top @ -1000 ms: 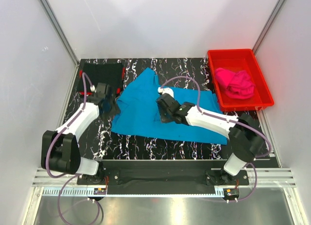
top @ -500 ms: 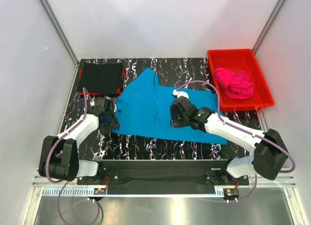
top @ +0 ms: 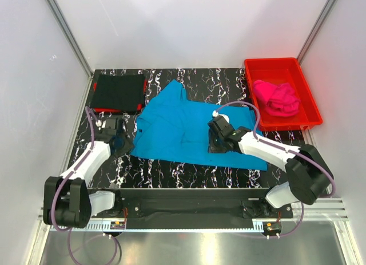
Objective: Fold and stack the t-shirts
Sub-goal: Fold the tshirt
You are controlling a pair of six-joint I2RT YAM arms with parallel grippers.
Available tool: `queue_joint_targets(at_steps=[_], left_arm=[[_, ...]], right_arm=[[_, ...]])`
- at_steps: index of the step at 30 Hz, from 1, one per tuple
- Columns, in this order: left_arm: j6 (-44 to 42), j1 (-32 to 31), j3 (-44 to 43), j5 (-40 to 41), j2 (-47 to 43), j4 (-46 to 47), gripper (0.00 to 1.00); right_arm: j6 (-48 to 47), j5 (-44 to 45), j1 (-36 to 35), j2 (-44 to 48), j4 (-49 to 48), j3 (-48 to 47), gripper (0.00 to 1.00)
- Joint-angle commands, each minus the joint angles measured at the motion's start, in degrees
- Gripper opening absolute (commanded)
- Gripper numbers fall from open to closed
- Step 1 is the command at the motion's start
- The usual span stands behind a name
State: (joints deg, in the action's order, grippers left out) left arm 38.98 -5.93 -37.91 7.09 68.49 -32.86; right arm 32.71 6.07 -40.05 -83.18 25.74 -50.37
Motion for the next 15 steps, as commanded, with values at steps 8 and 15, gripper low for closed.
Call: queue_joint_targets(at_steps=[8, 15], left_arm=[[0.13, 1.72, 5.04, -6.74, -0.90, 9.92, 0.40], [0.48, 1.80, 5.92, -5.51, -1.43, 10.10, 0.39]], right_arm=[[1.31, -2.11, 0.85, -2.52, -4.82, 0.71, 0.35], [0.95, -2.73, 1.38, -2.52, -5.61, 1.33, 0.35]])
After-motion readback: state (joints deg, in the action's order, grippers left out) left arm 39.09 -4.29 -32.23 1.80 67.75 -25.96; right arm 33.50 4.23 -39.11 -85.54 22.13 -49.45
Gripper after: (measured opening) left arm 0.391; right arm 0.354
